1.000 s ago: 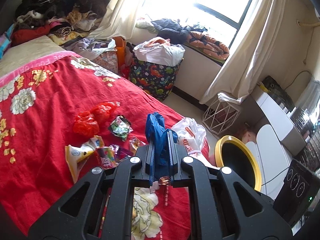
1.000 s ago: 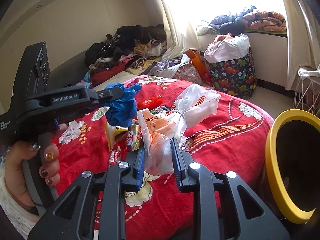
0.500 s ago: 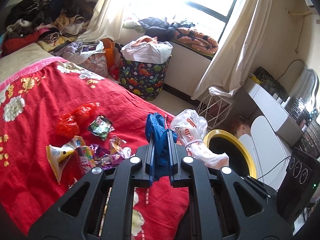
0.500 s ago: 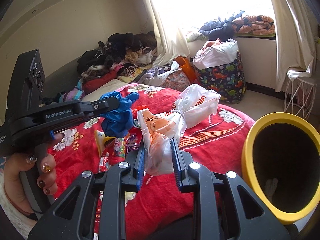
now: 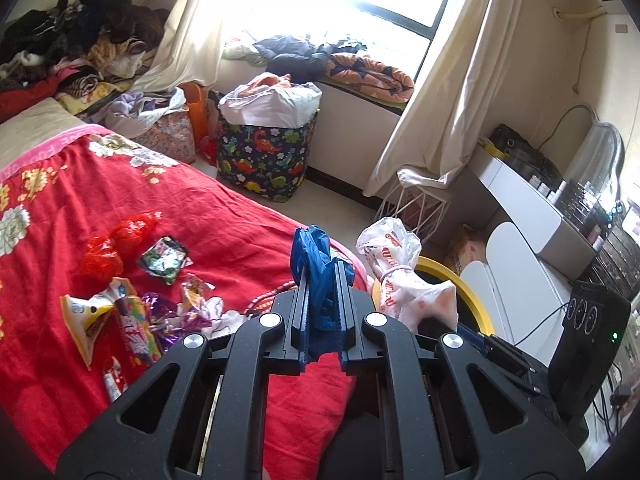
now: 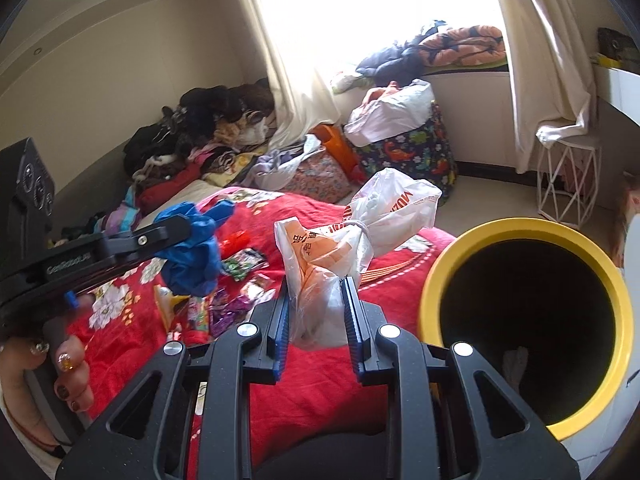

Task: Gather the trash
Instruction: 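Carry the white plastic bag with the right tool into the bin and release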

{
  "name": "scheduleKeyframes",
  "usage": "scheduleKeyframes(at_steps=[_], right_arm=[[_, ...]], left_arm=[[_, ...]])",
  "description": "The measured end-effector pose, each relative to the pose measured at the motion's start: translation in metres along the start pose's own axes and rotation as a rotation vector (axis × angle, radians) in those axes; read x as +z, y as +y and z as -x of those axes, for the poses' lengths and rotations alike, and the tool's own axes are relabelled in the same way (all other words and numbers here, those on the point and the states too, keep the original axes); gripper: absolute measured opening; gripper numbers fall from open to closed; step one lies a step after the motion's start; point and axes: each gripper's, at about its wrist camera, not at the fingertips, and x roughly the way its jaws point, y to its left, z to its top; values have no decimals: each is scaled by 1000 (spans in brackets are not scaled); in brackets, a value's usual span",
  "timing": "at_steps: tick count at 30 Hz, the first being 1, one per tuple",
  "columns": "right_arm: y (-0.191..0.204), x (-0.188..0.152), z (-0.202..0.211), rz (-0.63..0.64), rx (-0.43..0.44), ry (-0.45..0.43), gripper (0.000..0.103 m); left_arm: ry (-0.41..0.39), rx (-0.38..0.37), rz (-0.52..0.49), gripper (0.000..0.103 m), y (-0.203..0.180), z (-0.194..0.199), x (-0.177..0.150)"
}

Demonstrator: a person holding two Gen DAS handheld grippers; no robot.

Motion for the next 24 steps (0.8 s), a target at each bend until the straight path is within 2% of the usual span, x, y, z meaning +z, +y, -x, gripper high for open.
scheduleKeyframes(at_steps=[24], right_arm=[[-54, 2, 23, -106, -121, -45, 23]], left_arm=[[45, -83, -97, 6, -58, -28, -11]])
